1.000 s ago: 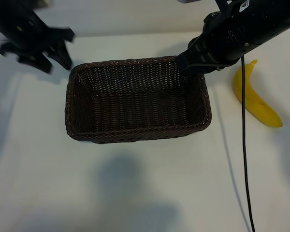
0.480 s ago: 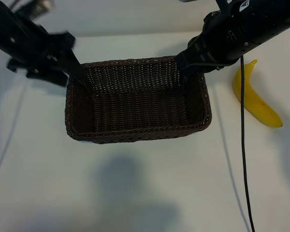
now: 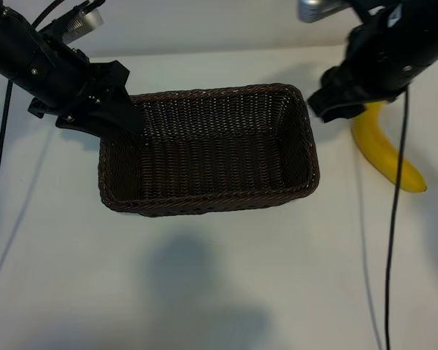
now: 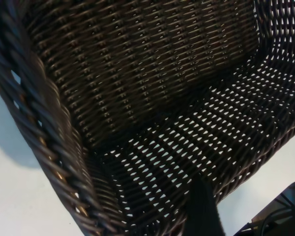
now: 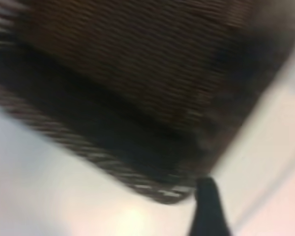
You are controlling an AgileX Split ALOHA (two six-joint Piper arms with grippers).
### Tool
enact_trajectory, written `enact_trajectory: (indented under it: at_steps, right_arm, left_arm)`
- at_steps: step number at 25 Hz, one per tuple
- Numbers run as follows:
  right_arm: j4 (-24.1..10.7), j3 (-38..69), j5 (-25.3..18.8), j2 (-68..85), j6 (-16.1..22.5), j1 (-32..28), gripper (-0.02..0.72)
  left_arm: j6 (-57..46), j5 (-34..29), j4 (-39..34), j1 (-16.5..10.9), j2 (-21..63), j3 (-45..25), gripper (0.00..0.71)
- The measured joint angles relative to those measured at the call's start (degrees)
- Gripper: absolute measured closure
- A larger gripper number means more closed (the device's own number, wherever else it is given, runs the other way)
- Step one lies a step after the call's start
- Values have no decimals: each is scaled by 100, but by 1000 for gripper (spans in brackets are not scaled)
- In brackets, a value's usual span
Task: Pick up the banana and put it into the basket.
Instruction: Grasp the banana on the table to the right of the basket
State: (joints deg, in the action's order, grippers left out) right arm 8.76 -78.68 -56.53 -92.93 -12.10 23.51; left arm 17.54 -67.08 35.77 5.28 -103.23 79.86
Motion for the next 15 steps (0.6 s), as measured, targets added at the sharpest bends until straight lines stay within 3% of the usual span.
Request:
enact_trajectory:
  at_steps: [3, 8, 15]
  right_arm:
    - [-278, 0, 136, -137, 54, -158, 129]
    - [-446, 0, 275, -803, -20, -482, 137]
    - [-346, 0, 657, -1504, -490, -944, 138]
  left_arm:
    - [2, 6, 0, 0, 0, 0, 188]
    - [6, 6, 0, 0, 12, -4, 188]
    - [12, 83, 0, 0, 262, -4, 189]
